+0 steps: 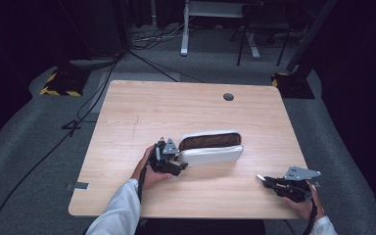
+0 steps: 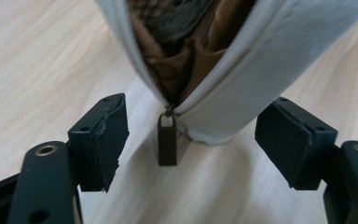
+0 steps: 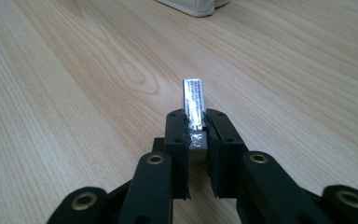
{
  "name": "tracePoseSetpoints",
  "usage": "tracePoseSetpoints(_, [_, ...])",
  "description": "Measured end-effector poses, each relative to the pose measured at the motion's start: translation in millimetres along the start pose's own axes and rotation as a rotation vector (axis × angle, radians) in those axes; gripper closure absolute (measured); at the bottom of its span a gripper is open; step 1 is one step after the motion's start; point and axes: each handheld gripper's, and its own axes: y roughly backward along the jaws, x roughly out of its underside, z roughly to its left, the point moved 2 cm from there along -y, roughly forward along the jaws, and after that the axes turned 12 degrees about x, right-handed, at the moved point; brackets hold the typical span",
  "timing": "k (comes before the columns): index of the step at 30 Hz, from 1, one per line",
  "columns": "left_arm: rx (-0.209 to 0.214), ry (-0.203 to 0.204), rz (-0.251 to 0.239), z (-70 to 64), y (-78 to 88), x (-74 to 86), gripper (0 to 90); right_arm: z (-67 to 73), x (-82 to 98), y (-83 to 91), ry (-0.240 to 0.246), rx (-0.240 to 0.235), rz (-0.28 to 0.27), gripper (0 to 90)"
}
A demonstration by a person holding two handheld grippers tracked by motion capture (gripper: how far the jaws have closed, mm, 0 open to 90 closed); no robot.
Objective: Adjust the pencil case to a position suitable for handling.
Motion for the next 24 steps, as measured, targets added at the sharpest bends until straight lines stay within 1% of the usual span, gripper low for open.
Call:
tracePoseSetpoints(1, [0.000,0.007,-0.007,1.8,0.3,-0.9,26.8,0.1,0.0,0.0,0.000,0.002,-0.001,79.6])
tracePoseSetpoints(2, [-0.013,0.006,-0.021,5.1,2.0,-1.0,26.7,0.0,0.0,0.1,0.000,0.001,0.001,79.7])
tracePoseSetpoints(4, [-0.019,0.004,-0.017,6.0,2.9,-0.4,25.4,-0.2,0.0,0.0,-0.001,-0.001,0.000,79.6])
tracePoseSetpoints(6, [-0.005,0.018,-0.002,6.9,7.3,3.4,24.4,-0.1,0.0,0.0,0.000,-0.001,0.000,79.7])
tracePoseSetpoints(7, [-0.001,0.024,0.007,6.1,12.6,6.2,22.0,-0.3,0.0,0.0,-0.003,-0.006,0.001,79.8])
tracePoseSetpoints(8, [-0.001,0.024,0.007,6.1,12.6,6.2,21.4,-0.5,0.0,0.0,-0.005,-0.008,0.000,79.8])
tracePoseSetpoints(9, [0.008,0.030,0.005,5.3,16.6,8.1,21.1,-0.8,0.0,-0.1,-0.007,-0.008,0.000,79.8])
tracePoseSetpoints(10, [0.011,0.033,0.009,2.9,25.2,12.8,19.9,-0.9,-0.1,-0.1,-0.008,-0.008,0.000,79.9])
tracePoseSetpoints(11, [0.004,0.026,0.013,0.9,29.2,15.9,18.6,-0.9,-0.1,0.0,-0.009,-0.010,0.001,79.9])
tracePoseSetpoints(12, [0.004,0.026,0.013,0.9,29.2,15.9,18.1,-1.1,-0.1,-0.2,-0.010,-0.011,-0.001,79.9])
tracePoseSetpoints(14, [0.004,0.027,0.034,-3.5,37.0,24.8,17.8,-1.3,-0.1,-0.2,-0.012,-0.013,0.000,79.9])
tracePoseSetpoints(15, [0.002,0.027,0.038,-4.6,39.5,28.2,16.0,-1.4,0.0,-0.2,-0.014,-0.014,0.001,79.9])
tracePoseSetpoints(16, [-0.010,0.028,0.046,-7.8,46.6,37.5,16.3,-1.6,0.0,-0.2,-0.013,-0.013,0.000,79.9])
tracePoseSetpoints(18, [-0.022,0.031,0.056,-11.0,53.0,46.9,16.1,-1.7,0.0,-0.1,-0.015,-0.011,0.001,80.0])
tracePoseSetpoints(19, [-0.022,0.031,0.056,-11.0,53.0,46.9,16.0,-1.7,0.0,-0.1,-0.015,-0.011,0.001,80.0])
tracePoseSetpoints(20, [-0.025,0.035,0.063,-12.1,56.2,51.1,16.1,-2.0,0.0,0.2,-0.014,-0.007,0.004,80.0])
tracePoseSetpoints(21, [-0.023,0.046,0.067,-14.0,61.7,58.6,16.1,-2.0,0.0,0.1,-0.015,-0.008,0.003,80.0])
tracePoseSetpoints(22, [-0.023,0.046,0.067,-14.0,61.7,58.6,16.0,-2.0,0.0,0.1,-0.015,-0.008,0.003,80.0])
tracePoseSetpoints(24, [-0.031,0.073,0.071,-16.2,67.2,67.3,16.1,-1.9,-0.2,0.0,-0.015,-0.004,0.003,80.0])
